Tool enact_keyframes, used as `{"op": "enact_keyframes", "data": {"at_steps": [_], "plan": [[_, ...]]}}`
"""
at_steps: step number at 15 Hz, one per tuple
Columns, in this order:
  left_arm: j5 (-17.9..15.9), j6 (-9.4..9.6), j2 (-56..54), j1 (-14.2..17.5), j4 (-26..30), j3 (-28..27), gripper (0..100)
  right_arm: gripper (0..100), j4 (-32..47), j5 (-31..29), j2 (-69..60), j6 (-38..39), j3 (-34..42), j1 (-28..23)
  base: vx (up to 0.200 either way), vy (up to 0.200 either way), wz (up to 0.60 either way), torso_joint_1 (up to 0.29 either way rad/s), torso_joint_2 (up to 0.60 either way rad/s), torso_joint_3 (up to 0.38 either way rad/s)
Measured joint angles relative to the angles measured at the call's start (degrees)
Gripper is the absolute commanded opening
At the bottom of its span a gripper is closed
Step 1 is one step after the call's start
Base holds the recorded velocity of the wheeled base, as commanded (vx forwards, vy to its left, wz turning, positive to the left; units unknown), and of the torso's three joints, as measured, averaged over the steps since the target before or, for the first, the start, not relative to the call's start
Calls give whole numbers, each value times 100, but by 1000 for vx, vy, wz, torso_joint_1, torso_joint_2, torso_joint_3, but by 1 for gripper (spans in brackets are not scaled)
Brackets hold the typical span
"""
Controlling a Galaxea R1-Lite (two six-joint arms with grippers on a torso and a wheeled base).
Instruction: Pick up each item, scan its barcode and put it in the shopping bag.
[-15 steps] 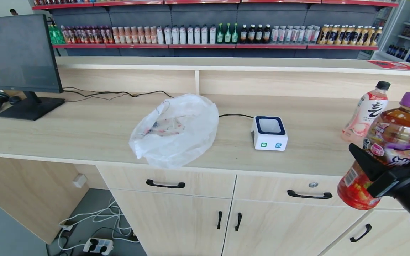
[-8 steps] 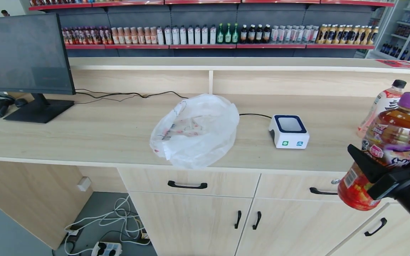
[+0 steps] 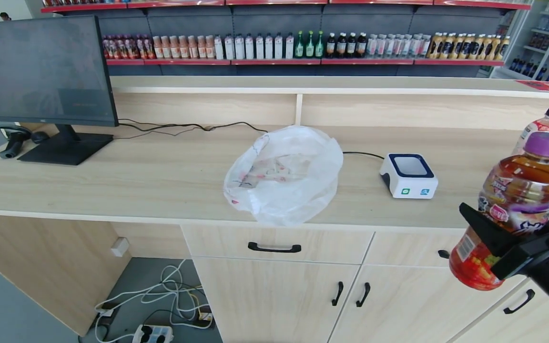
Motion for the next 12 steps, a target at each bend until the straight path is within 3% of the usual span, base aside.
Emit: {"op": "enact_keyframes", "data": {"at_steps": [4,12], "plan": [[1,0,0,0,0,0,100,0,18,-12,-2,-56,27,-61,200,0,0,-5,0,1],[4,-9,0,0,-9,0,100,0,18,-9,13,22,18,-304,0,0,0,0,0,0]]}}
